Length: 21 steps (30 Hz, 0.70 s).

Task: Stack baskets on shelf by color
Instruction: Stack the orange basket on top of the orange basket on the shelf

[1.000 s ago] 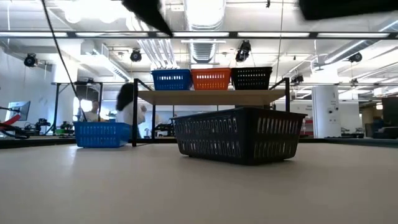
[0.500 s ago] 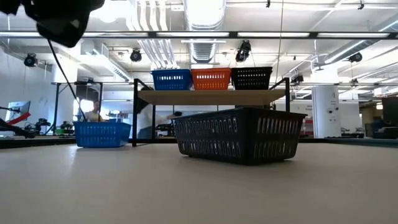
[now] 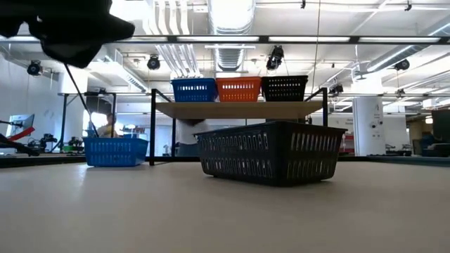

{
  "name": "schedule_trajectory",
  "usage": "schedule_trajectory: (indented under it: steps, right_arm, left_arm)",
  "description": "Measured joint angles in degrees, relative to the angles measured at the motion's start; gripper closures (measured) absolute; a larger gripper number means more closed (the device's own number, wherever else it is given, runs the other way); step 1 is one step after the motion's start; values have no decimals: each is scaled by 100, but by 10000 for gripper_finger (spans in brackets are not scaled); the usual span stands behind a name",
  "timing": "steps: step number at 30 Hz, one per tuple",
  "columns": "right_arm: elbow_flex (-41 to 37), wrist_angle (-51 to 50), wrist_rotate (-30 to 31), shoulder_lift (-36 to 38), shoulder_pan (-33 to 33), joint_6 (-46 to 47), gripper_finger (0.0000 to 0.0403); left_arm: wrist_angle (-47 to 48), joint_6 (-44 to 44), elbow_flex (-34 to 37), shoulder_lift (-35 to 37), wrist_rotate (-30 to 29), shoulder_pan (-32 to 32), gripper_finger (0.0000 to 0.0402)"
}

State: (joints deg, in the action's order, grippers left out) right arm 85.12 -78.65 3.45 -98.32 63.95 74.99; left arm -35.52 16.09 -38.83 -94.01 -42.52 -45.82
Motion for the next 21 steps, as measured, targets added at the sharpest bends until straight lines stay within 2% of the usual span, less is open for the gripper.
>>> schedule_trajectory:
  steps: [6,12,17,21]
  right_arm:
    - [-749,16,-152,4,288,-269,213]
    - [-1616,225,-175,7,175,-791,248]
    - [-2015,1238,-370,7,-6,-1389,319]
    - [-1893,1448,-168,7,-265,-1570,384]
  left_arm:
    - [7,463,9,-153,3,2,265]
    - [-3,617,9,-169,15,2,265]
    - [-5,623,9,-162,17,2,265]
    - [-8,624,-9,-162,15,7,265]
